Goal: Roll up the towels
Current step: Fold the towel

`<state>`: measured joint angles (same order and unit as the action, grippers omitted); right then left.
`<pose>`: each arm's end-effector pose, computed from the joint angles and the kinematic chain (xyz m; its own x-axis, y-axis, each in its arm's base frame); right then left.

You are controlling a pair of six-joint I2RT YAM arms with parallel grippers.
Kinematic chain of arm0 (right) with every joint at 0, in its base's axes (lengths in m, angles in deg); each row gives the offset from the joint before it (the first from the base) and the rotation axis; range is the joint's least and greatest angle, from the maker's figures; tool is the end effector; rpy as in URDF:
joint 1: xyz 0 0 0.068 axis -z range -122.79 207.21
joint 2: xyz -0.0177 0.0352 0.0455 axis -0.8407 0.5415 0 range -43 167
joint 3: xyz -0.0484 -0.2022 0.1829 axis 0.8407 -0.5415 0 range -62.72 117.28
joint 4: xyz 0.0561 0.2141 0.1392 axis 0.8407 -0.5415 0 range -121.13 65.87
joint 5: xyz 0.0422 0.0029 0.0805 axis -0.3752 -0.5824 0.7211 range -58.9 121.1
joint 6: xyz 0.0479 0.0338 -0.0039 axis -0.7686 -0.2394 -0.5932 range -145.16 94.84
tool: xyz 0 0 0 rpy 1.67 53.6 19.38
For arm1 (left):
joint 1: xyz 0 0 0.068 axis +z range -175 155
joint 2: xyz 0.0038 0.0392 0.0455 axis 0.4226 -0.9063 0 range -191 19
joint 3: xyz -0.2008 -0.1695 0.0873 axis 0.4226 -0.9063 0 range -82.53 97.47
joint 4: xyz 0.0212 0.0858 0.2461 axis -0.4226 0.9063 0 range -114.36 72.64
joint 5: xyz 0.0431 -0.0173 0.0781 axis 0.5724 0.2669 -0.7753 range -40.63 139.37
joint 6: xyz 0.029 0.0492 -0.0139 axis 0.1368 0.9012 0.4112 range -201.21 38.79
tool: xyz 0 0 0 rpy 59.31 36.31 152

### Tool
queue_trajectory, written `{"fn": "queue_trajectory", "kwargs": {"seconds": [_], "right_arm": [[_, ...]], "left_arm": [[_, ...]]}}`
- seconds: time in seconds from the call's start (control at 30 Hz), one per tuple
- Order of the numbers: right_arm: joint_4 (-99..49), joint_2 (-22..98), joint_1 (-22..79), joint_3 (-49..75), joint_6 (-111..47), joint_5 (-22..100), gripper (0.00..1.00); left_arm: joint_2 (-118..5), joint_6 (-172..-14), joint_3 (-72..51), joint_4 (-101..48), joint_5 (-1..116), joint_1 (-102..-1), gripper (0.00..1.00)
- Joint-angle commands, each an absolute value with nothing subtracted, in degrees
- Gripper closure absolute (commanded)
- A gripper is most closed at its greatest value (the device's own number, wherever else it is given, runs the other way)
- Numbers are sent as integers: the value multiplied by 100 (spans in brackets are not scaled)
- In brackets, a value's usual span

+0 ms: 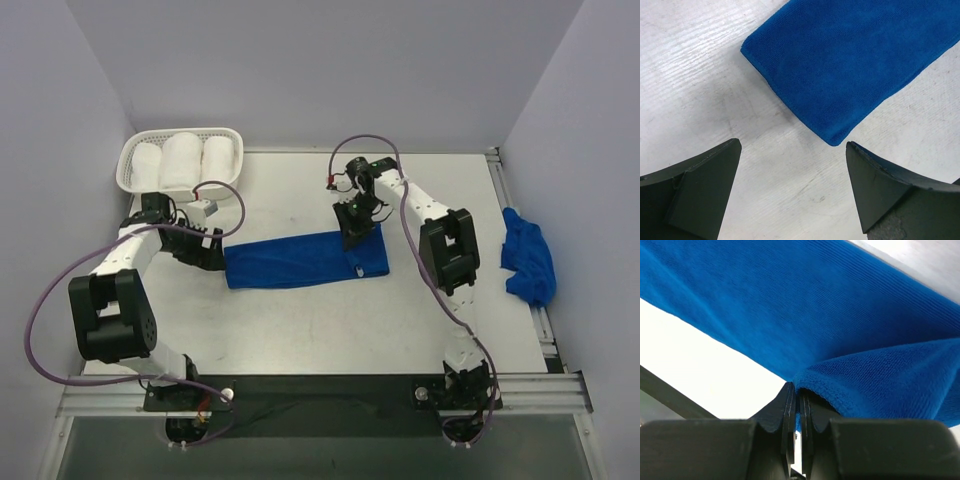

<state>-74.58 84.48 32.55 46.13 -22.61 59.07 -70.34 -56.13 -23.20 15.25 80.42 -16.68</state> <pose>0.4228 0.2162 0.2008 -0.8249 -0.4221 -0.3761 -0.5580 0.7146 0.4218 0.2976 0.0214 0.2076 -0.8173 0.2475 -0.5204 0.4418 0.8488 -0.2903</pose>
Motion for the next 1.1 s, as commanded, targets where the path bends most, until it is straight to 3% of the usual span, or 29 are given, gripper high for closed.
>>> {"fn": "queue_trajectory", "kwargs": {"seconds": [0.0,1.07], "right_arm": [[-7721,8523,3155,4925,-2428,6019,100],[-7739,8944,2821,5179,-2639,6309,100]], "left_arm": [[-7109,-5643,-2153,1510,8207,-1603,3],[-7232,-5678,-2197,1352,8215,-1419,3]]}}
